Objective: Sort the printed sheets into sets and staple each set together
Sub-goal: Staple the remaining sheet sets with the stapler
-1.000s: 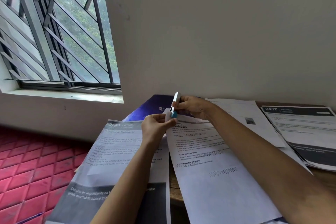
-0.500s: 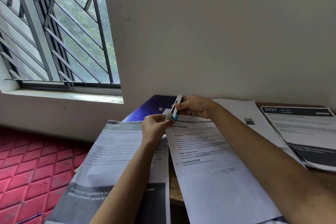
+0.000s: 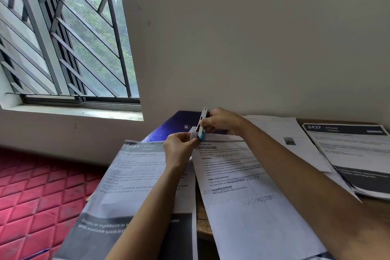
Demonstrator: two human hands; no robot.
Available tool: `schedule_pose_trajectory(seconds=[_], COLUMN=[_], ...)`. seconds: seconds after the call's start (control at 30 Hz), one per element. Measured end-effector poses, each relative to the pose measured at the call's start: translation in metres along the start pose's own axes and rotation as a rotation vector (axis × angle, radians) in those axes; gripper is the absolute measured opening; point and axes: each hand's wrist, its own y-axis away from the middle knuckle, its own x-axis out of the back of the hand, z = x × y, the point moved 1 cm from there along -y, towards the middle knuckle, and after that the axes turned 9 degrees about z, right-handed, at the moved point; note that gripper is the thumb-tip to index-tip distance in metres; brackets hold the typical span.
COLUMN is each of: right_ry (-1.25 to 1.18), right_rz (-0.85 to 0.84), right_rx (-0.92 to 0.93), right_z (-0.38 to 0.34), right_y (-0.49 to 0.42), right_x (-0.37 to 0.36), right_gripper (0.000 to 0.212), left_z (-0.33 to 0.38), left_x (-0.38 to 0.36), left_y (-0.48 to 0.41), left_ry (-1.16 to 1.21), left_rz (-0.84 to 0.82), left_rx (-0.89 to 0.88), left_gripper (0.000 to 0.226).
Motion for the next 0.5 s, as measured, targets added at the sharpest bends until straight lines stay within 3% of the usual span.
schedule_pose_trajectory(seconds=[0.17,0.5], right_ry=[0.011,0.097], right_rz=[0.046,0.086], right_rx=[-0.009,0.017], right_z=[0.0,-0.0064], right_y=[-0.0007,0.007], right_x=[-0.0009,-0.0039], right_gripper=[0.021,0.022], left_z=[0.0005,0.0023], left_x=[-0.0004,-0.0007], left_y=[0.0017,0.0029], left_ry=[-0.026,-0.073], left_rz=[0.005,-0.004], left_rx=[-0.069,-0.103], left_gripper=[0.003,0.008])
